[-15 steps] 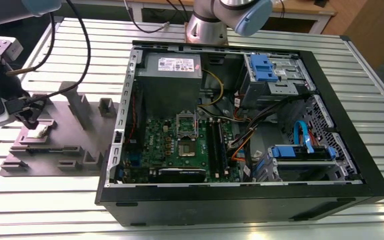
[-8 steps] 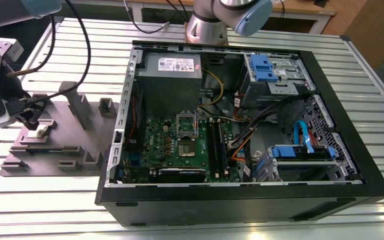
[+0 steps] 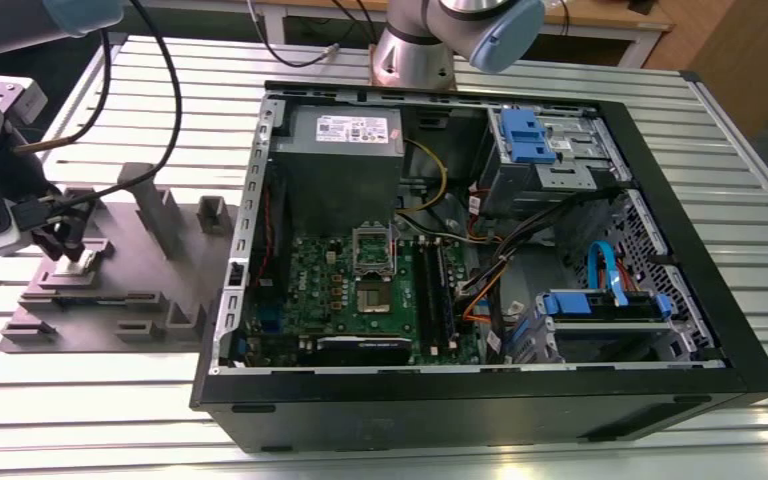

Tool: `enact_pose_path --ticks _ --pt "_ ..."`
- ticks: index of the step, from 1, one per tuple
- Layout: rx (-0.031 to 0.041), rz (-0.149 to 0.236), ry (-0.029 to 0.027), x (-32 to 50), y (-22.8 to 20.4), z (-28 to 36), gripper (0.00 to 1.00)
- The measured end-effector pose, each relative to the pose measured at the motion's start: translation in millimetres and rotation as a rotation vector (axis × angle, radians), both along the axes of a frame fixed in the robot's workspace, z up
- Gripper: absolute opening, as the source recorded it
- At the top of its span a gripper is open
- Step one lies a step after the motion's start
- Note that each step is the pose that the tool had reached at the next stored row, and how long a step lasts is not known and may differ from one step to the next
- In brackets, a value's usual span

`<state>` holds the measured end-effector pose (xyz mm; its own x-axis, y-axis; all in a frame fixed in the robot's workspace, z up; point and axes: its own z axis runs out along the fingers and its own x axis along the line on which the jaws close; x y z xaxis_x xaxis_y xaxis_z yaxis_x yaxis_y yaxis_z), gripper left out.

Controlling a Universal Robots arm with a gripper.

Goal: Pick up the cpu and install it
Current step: 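Pick up the cpu and move it towards the insertion slot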

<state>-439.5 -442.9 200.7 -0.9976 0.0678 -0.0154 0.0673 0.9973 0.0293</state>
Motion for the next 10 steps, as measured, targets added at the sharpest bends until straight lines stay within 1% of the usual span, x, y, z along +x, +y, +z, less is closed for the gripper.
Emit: enact_pose_path --ticks 1,2,3,5,6,7,10 --pt "0.0 0.0 0.0 0.0 0.0 0.0 0.29" --pt "0.0 0.0 0.0 0.0 0.0 -0.1 0.35" --pt "0.0 0.0 0.0 0.0 0.0 -0.1 0.35" --pt "0.0 0.0 0.0 0.0 0.0 -0.2 0.47" --pt "0.0 0.0 0.0 0.0 0.0 -0.2 0.47" --pt "0.0 0.0 0.0 0.0 0.0 -0.2 0.53" --pt "0.0 0.0 -0.0001 0.0 0.0 -0.6 0.53"
